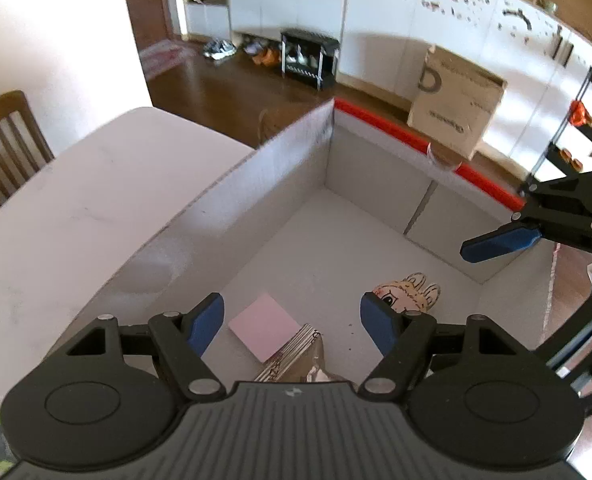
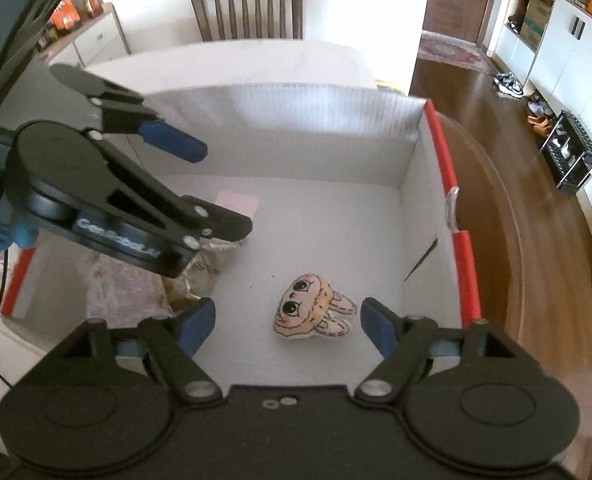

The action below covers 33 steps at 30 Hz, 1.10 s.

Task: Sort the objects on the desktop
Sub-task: 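Open the left tool over the box while right tool releases the doll, then withdraw both tools from the box back toward the table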

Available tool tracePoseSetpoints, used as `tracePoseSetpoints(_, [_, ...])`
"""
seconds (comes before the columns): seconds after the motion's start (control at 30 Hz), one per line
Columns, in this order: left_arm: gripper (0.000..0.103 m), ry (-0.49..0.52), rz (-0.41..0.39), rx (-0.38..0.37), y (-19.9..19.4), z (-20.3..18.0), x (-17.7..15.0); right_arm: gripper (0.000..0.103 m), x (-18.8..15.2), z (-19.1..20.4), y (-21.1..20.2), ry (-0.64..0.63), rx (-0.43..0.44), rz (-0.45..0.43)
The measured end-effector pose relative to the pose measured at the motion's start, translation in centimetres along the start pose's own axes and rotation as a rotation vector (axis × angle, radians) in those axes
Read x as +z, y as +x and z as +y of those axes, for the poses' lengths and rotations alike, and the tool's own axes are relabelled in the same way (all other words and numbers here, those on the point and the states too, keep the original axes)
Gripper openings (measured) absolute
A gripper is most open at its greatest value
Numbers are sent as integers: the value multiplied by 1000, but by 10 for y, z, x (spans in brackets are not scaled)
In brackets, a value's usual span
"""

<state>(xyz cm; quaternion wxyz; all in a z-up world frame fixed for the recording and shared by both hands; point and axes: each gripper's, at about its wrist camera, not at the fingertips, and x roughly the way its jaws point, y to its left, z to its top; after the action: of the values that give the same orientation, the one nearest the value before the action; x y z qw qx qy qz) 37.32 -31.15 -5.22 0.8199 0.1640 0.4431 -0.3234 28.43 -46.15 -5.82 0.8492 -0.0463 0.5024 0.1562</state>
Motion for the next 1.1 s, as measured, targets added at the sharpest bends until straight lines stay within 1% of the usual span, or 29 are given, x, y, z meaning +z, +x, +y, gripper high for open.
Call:
tracePoseSetpoints(0.17, [75,-51,-79,22,-30,-5,-13,80,-2,-3,-20,18,20,-54])
tracePoseSetpoints(0.23, [75,-72,-108,28,-43,-6,-18,82,-2,-3,-27,20,29,-73])
tracePoseSetpoints(0.4, [75,-117,-177,47,-71,-11,-27,83,-6,13,-48,8,47,-106])
tracePoseSetpoints(0.47, [75,-131,-208,59,-80,-12,-33,84,-9,27,-56,2,52,-124])
tracePoseSetpoints(0.73, [75,-179,-306,121,-132,-10,-77,85,-16,57,-65,7,95,-161])
tracePoseSetpoints(0.97, [75,-199,-350,157,-167,0,-115,87,-14,88,-77,-15,124,-229])
tracePoseSetpoints(1.03, [80,-196,-359,170,-175,2,-127,88,-14,97,-78,-14,132,-248])
tracePoseSetpoints(1.1, [81,-193,-364,181,-183,4,-140,88,-13,107,-78,-10,138,-258])
